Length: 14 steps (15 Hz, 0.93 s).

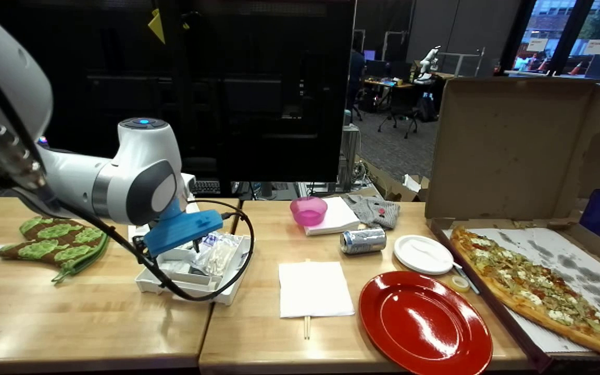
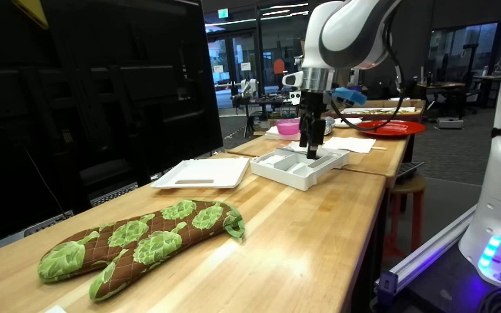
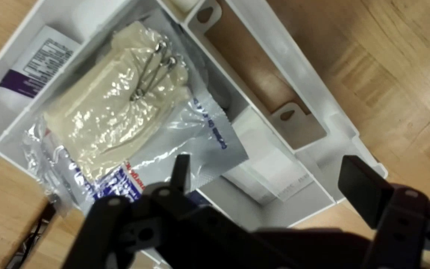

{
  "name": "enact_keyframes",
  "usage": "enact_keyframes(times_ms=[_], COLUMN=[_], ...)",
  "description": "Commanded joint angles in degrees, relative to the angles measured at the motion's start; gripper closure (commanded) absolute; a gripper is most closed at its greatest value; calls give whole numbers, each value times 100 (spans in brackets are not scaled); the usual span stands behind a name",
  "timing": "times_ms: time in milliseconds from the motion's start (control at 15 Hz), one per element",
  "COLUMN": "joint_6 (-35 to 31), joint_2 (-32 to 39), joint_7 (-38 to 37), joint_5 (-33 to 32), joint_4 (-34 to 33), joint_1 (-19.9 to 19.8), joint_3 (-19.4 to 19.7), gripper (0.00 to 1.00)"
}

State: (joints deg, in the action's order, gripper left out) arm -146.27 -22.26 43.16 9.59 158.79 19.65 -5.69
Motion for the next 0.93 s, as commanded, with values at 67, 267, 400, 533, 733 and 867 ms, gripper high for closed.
enact_keyframes(times_ms=[67, 267, 400, 533, 733, 867], joint_6=[-325, -619, -742, -855, -1055, -1107], joint_2=[7, 137, 227, 317, 443, 514], joint_7=[-281, -427, -497, -557, -812, -928], joint_5=[-263, -358, -402, -446, -637, -746], joint_4=[19, -1, -25, -44, -67, -102], joint_1=[49, -6, -32, -47, -177, -232], joint_3=[-30, 33, 91, 152, 162, 181], gripper=[0, 0, 0, 0, 0, 0])
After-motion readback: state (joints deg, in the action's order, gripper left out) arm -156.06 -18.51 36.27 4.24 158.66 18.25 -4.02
